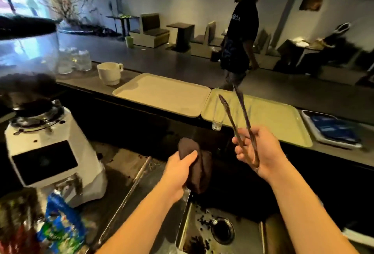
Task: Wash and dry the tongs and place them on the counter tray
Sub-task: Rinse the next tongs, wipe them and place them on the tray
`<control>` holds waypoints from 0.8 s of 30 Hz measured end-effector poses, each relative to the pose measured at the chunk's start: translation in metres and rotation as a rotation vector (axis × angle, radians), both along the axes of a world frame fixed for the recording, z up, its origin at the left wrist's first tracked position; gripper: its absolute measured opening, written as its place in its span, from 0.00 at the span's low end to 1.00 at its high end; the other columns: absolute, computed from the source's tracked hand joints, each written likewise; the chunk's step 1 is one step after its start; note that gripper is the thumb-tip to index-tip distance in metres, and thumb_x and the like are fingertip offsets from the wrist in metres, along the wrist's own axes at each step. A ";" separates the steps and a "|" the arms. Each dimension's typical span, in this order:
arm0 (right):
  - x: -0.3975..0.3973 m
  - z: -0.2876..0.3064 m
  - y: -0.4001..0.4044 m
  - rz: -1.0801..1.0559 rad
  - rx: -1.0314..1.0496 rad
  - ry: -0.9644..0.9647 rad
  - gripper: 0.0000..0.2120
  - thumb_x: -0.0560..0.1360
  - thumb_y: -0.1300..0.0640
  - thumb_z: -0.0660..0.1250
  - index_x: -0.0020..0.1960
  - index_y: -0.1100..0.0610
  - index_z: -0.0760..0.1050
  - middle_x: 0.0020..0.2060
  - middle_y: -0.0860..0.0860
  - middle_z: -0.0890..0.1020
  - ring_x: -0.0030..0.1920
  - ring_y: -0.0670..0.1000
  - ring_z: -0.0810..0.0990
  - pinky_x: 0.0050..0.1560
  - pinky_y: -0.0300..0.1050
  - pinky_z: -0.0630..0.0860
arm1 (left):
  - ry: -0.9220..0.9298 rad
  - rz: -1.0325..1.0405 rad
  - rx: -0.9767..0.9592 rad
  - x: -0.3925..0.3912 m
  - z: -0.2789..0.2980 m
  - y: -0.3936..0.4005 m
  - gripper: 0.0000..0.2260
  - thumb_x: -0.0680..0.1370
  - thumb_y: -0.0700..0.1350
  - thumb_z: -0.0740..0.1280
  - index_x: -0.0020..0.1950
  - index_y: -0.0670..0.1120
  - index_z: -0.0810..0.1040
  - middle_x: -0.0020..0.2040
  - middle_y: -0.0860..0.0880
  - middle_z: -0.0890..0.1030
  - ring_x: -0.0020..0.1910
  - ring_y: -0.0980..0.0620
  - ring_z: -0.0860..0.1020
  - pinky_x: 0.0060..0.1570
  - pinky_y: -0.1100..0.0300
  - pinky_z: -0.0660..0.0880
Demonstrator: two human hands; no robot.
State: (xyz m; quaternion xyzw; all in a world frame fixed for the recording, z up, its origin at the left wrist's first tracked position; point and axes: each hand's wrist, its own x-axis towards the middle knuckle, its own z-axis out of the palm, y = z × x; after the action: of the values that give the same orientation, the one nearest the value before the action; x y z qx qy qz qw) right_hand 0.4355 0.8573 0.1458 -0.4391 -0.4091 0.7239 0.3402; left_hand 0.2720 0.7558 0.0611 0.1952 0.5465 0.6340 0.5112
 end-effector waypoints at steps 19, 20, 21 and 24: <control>0.039 -0.027 0.131 -0.123 0.346 -1.296 0.23 0.76 0.50 0.64 0.65 0.63 0.65 0.63 0.63 0.66 0.41 0.58 0.74 0.42 0.49 0.70 | 0.051 -0.165 -0.058 0.039 -0.013 0.063 0.10 0.80 0.46 0.67 0.60 0.48 0.80 0.53 0.46 0.86 0.54 0.46 0.84 0.60 0.47 0.79; 0.038 -0.029 0.132 -0.129 0.340 -1.307 0.25 0.76 0.50 0.65 0.66 0.62 0.64 0.64 0.62 0.64 0.44 0.60 0.77 0.43 0.51 0.73 | 0.046 -0.165 -0.056 0.039 -0.014 0.064 0.10 0.80 0.46 0.67 0.60 0.48 0.80 0.53 0.46 0.86 0.54 0.46 0.84 0.59 0.48 0.79; 0.037 -0.032 0.134 -0.133 0.347 -1.321 0.26 0.76 0.49 0.66 0.66 0.62 0.63 0.64 0.62 0.64 0.48 0.61 0.78 0.45 0.52 0.75 | 0.042 -0.160 -0.052 0.037 -0.013 0.064 0.10 0.80 0.46 0.67 0.60 0.47 0.80 0.53 0.45 0.86 0.54 0.46 0.84 0.58 0.49 0.79; 0.036 -0.037 0.138 -0.164 0.394 -1.369 0.28 0.75 0.46 0.66 0.66 0.61 0.64 0.62 0.61 0.66 0.53 0.64 0.77 0.50 0.55 0.77 | 0.046 -0.148 -0.038 0.034 -0.011 0.065 0.10 0.80 0.46 0.67 0.60 0.47 0.80 0.53 0.46 0.86 0.53 0.47 0.84 0.56 0.51 0.80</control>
State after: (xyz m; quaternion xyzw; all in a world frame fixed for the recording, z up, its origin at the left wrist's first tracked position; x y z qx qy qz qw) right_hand 0.4710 0.9949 0.1091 -0.7545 -0.6195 0.1706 0.1336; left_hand 0.3057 0.8205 0.0496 0.2398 0.5539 0.5793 0.5478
